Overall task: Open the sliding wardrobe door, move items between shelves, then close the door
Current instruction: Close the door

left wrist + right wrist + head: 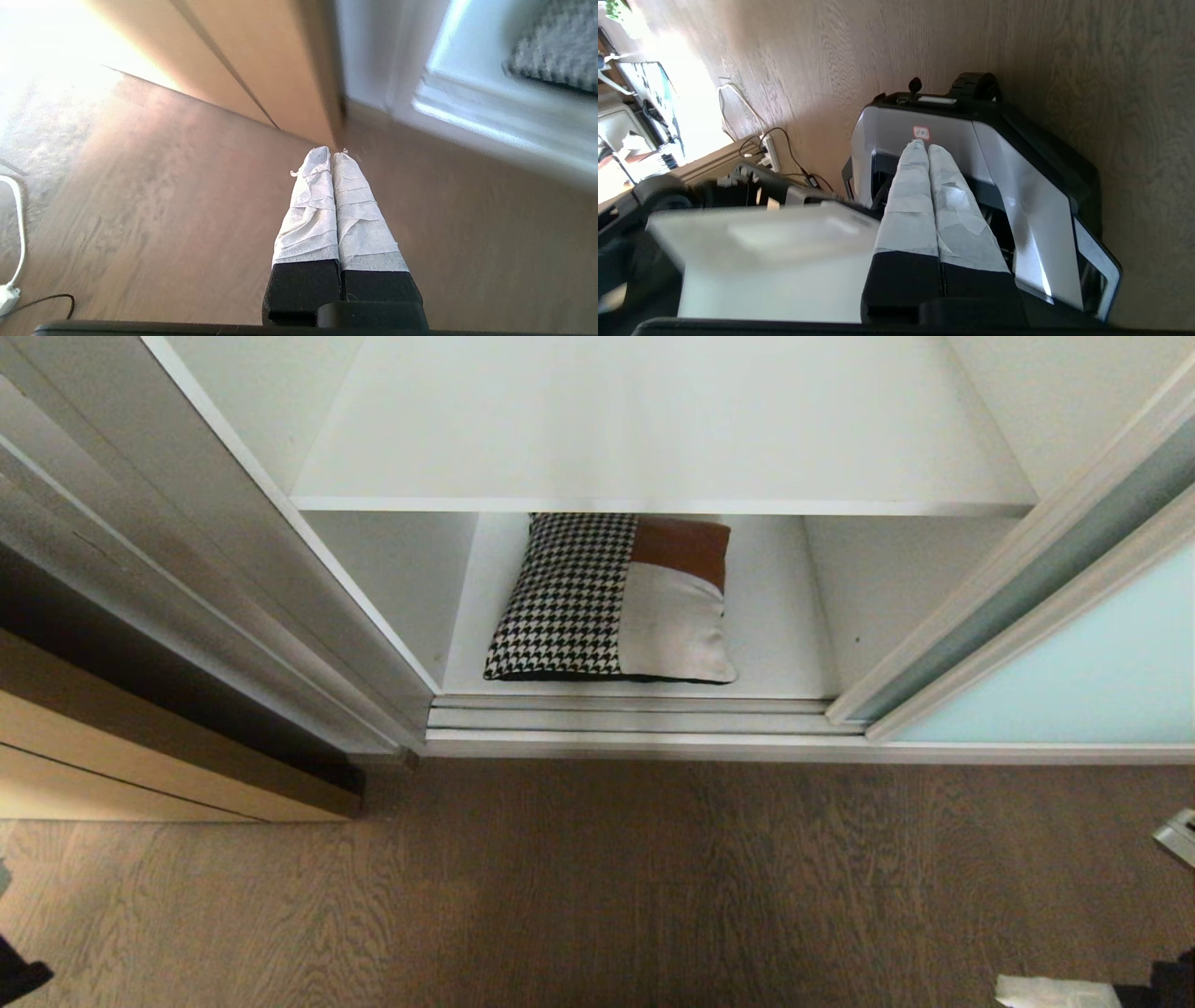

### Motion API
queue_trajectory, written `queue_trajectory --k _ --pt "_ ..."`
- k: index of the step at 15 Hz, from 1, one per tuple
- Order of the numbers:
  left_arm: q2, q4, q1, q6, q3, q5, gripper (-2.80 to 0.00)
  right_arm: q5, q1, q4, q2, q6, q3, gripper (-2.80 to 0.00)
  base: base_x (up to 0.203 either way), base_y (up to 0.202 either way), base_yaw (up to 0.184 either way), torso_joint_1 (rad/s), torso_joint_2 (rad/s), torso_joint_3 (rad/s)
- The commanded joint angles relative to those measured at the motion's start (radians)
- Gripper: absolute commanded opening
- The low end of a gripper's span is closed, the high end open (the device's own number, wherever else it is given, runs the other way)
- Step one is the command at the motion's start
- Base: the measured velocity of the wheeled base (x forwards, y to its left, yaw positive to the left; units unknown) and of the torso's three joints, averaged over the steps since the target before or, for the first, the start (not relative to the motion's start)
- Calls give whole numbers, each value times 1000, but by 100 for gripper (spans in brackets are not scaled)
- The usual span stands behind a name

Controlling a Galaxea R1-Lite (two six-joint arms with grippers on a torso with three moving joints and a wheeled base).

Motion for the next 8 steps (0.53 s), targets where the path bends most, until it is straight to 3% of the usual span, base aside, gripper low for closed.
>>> queue_trajectory --k 1,3,6,8 --pt "-190 -7 74 -1 79 -6 -280 -9 6 93 -196 2 -14 -280 0 0 0 0 0 0" --pt "-286 -10 120 16 171 -24 -280 -14 6 158 -284 2 -28 -280 0 0 0 0 0 0" --pt "-409 -28 134 54 283 -100 -280 -16 6 244 -386 1 -54 -280 0 0 0 0 0 0" --pt "-510 -17 135 117 322 -169 -280 -16 1 256 -445 2 -52 -280 0 0 0 0 0 0"
